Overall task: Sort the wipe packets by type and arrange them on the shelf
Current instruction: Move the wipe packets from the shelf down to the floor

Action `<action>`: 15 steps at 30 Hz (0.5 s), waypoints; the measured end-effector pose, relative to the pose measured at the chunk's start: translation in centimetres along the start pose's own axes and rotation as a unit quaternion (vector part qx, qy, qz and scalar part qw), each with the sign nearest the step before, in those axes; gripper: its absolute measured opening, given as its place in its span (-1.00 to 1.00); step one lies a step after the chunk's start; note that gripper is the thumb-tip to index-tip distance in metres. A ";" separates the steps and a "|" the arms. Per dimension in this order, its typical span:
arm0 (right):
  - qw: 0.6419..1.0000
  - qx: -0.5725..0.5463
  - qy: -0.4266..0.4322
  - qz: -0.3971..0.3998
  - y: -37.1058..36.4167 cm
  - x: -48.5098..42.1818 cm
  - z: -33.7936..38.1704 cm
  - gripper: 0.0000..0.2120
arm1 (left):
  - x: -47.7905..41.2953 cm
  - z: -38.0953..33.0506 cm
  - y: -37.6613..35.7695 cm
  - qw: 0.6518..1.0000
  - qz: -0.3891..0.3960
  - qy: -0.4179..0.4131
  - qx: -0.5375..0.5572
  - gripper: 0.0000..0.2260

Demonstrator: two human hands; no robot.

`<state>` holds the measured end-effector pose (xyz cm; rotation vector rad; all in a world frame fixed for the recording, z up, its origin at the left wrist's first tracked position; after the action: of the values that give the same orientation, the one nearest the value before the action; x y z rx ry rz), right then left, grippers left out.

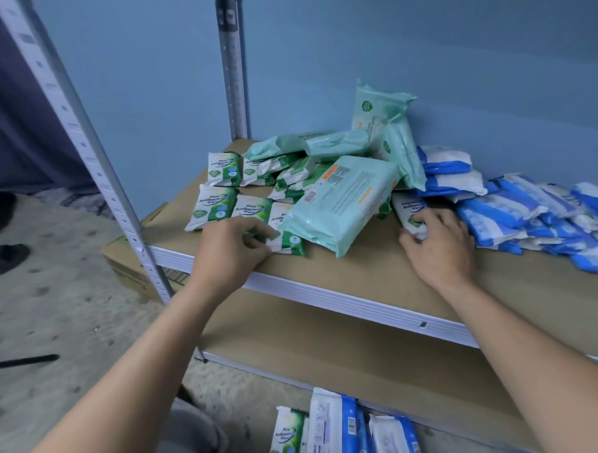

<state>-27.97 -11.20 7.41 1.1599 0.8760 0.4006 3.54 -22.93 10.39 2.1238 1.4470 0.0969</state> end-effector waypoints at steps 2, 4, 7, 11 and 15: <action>1.000 0.000 -0.004 -0.001 0.1 0.0 0.1 -0.70 | 0.1 -0.1 0.0 1.000 -0.004 0.001 -0.003 -0.77; 1.000 -0.001 -0.004 0.001 0.3 0.1 0.1 -0.70 | 0.2 -0.1 0.0 1.000 0.001 0.002 -0.010 -0.75; 1.000 -0.002 -0.004 0.004 0.5 0.2 0.2 -0.69 | 0.5 -0.2 0.7 0.999 0.028 0.019 -0.013 -0.72; 1.000 -0.003 -0.008 0.004 0.6 0.2 0.2 -0.69 | 1.2 -0.2 2.6 0.998 0.045 0.026 -0.025 -0.72; 1.000 0.009 -0.005 0.005 0.6 0.1 0.3 -0.65 | 1.2 -0.1 3.2 0.998 0.020 0.016 -0.061 -0.77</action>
<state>-27.63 -11.09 7.98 1.1824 0.8677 0.3948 6.65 -22.70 11.71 2.0613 1.3803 0.2301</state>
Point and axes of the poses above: each hand's wrist, its own x-axis away from the middle knuckle, its own y-axis out of the back of the hand, z = x × y, the point moved 3 cm from there along -x, towards the middle knuckle, and after that the axes turned 12 degrees about x, right-handed, at the moved point
